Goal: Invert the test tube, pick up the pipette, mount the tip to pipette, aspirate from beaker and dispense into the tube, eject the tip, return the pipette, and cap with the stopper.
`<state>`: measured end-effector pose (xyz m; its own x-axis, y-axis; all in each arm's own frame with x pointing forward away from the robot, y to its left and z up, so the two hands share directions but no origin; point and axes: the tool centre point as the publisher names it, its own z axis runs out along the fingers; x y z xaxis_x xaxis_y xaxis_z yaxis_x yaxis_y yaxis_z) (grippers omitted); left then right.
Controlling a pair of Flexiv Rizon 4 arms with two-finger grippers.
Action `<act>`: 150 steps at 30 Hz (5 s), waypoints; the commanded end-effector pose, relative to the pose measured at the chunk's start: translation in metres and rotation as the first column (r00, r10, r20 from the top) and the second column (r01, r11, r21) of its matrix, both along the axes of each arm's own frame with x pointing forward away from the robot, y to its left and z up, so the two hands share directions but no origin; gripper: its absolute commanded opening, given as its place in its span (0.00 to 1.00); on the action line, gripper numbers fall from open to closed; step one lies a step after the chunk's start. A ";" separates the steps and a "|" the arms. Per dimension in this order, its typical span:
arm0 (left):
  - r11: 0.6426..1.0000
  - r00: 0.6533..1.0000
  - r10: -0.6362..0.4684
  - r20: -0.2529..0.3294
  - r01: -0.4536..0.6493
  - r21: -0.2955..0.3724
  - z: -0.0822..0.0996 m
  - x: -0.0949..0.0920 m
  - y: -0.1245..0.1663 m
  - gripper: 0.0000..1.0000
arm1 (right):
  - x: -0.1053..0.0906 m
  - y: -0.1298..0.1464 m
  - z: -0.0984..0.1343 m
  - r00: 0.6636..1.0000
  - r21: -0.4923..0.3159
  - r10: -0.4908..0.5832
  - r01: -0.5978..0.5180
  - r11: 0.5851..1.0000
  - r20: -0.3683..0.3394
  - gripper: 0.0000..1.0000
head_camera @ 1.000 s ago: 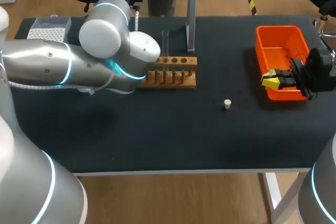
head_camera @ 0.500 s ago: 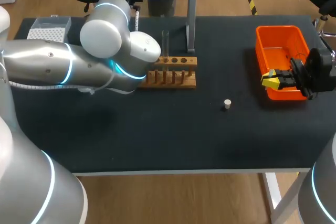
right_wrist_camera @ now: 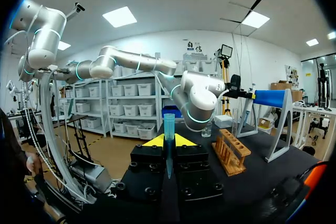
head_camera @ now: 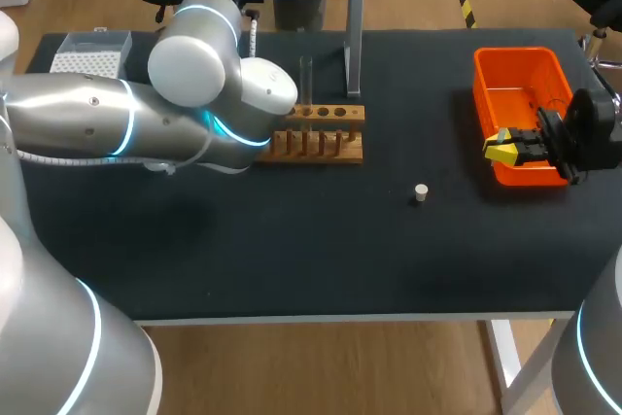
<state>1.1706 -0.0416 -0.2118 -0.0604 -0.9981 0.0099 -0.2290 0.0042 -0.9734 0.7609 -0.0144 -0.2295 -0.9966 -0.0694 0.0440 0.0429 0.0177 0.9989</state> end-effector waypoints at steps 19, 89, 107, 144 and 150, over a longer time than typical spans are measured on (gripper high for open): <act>0.999 0.997 0.012 0.080 -0.015 0.044 0.051 0.005 0.006 0.00 | 0.000 -0.001 0.000 1.000 0.000 0.001 -0.001 1.000 0.001 0.00; 0.542 0.536 -0.836 0.115 0.840 0.031 0.161 -0.233 -0.032 0.00 | 0.000 -0.001 0.000 1.000 0.000 0.001 -0.001 1.000 0.001 0.00; 0.394 0.384 -0.908 0.166 0.919 0.029 0.185 -0.312 -0.086 0.00 | 0.000 -0.001 0.000 1.000 0.000 0.001 -0.001 1.000 0.001 0.00; 0.190 0.207 -0.940 0.273 0.978 -0.087 0.208 -0.386 -0.184 0.00 | 0.000 -0.001 0.000 1.000 0.000 0.001 -0.001 1.000 0.001 0.00; 0.171 0.193 -0.944 0.269 0.980 -0.103 0.210 -0.388 -0.192 0.00 | 0.000 -0.001 0.000 1.000 0.000 0.001 -0.001 1.000 0.001 0.00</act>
